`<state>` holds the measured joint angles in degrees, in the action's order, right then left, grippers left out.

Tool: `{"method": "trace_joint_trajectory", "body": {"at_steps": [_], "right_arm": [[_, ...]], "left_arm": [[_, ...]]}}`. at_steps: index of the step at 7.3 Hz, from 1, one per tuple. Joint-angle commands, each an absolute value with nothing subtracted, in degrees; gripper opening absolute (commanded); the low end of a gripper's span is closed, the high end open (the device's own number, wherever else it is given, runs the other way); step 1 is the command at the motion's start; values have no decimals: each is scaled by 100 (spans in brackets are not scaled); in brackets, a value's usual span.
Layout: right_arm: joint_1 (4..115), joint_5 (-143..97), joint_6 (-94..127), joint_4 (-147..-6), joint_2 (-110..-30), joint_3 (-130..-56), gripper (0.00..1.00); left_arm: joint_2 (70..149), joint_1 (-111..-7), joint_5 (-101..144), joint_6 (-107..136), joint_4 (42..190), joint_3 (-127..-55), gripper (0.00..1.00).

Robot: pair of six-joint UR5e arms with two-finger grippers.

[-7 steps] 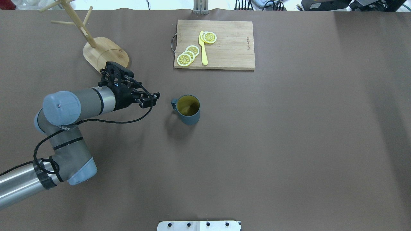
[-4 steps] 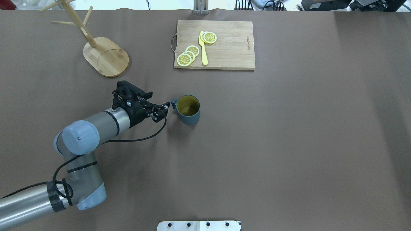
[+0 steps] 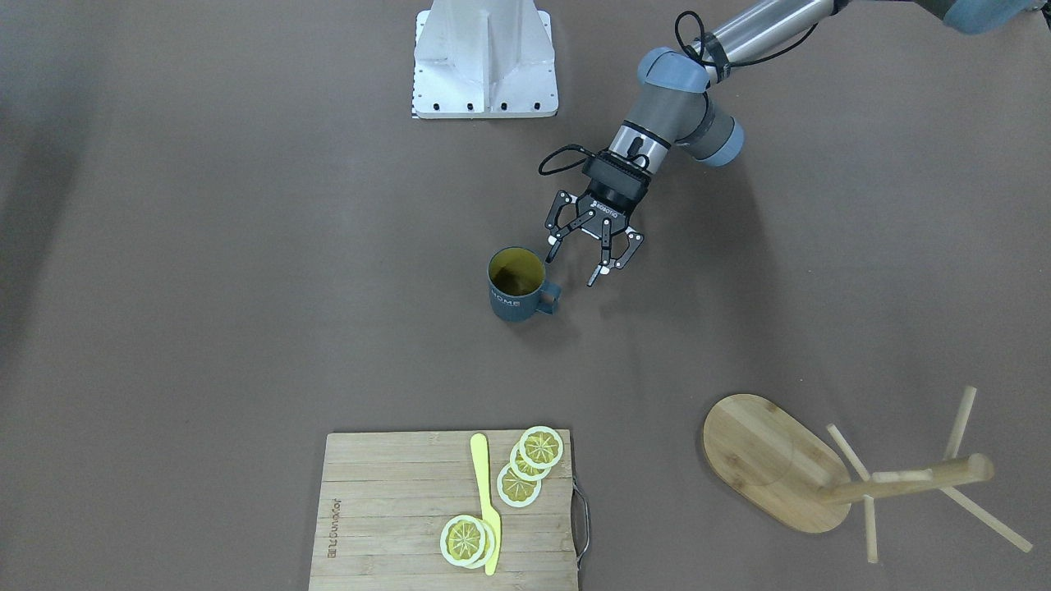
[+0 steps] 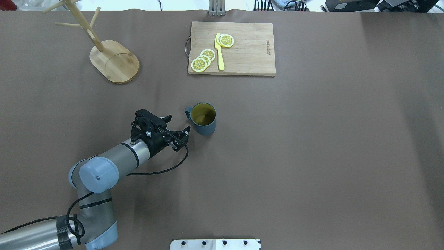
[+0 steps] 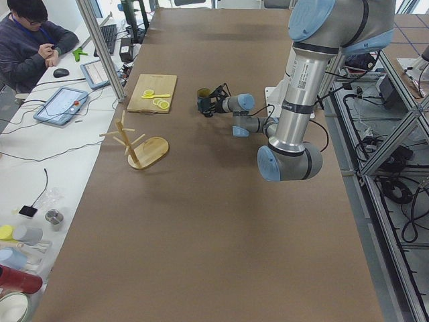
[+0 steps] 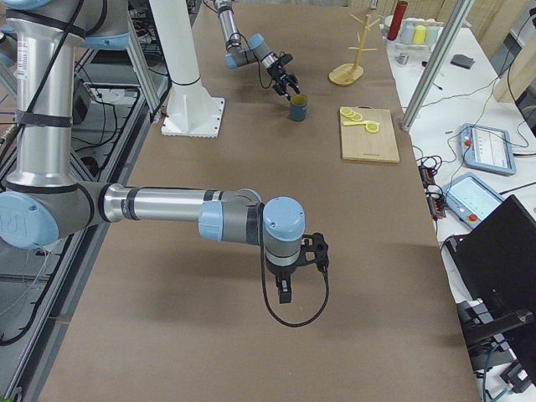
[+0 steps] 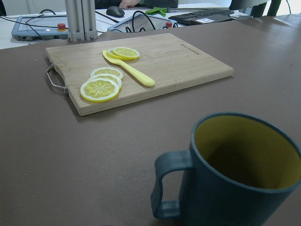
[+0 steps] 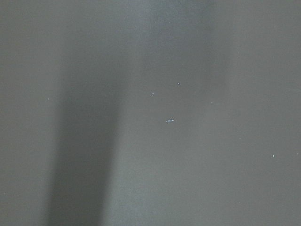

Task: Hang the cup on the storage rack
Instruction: 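Close the left gripper on the teal mug's handle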

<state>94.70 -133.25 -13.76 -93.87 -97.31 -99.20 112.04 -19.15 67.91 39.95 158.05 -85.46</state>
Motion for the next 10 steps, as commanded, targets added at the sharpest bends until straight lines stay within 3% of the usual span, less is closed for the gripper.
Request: {"method": "trace_joint_trajectory", "body": {"at_steps": [1, 10], "right_arm": [[9475, -13333, -1371, -9387, -9712, -9914, 100], [9475, -13324, -1371, -9387, -9694, -9914, 100]], "left_arm": [[11241, -1898, 6776, 3938, 15873, -8429, 65], [11637, -2092, 6785, 3946, 15838, -8051, 57]]}}
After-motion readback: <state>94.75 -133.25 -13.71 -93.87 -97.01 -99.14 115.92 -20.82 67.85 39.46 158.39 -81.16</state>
